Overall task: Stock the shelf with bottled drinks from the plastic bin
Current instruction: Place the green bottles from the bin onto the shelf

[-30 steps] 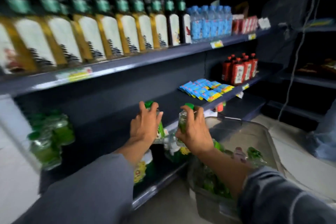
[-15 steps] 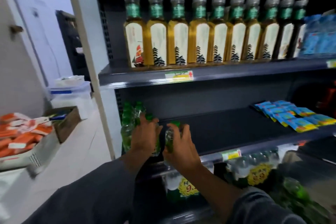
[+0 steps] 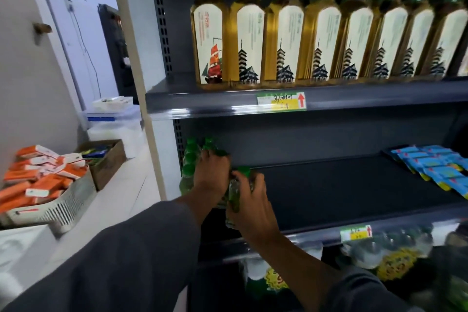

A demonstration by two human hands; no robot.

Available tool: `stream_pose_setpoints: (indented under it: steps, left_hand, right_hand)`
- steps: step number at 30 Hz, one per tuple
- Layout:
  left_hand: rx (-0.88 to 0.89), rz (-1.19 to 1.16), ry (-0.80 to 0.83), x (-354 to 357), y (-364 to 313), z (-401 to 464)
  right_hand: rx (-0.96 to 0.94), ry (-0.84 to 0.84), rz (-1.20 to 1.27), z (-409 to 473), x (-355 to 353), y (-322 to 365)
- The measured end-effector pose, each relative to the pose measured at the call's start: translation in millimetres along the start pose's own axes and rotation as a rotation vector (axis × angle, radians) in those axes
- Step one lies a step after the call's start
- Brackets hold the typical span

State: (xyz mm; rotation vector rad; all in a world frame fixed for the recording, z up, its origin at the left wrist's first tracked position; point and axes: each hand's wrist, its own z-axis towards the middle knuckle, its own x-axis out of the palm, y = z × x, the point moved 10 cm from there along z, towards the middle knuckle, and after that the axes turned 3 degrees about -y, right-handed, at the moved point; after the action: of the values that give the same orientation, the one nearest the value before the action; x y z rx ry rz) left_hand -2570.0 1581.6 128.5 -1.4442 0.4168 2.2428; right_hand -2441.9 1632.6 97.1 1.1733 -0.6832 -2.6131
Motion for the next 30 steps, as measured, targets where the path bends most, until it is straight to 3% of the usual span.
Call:
stream_pose_setpoints:
  steps: [6,9,14,25,30]
  left_hand:
    - [0.061,0.204,0.112,19,7,16]
    - [0.088,0.147,0.118,14,19,28]
    - [0.084,0.100,0.030,8,38,48]
    - [0.139,-0.061,0.015,18,52,71]
    - [0.148,-0.242,0.057,26,61,72]
  right_hand:
    - [-0.050,0.025,0.026,2,32,-8]
    - [-0.072,0.020,0.092,6,44,-5]
    - [0.122,0.028,0.267,11,68,-17]
    - [0.135,0.044,0.353,29,98,-21]
    - [0.150,0.032,0.389,30,102,-24]
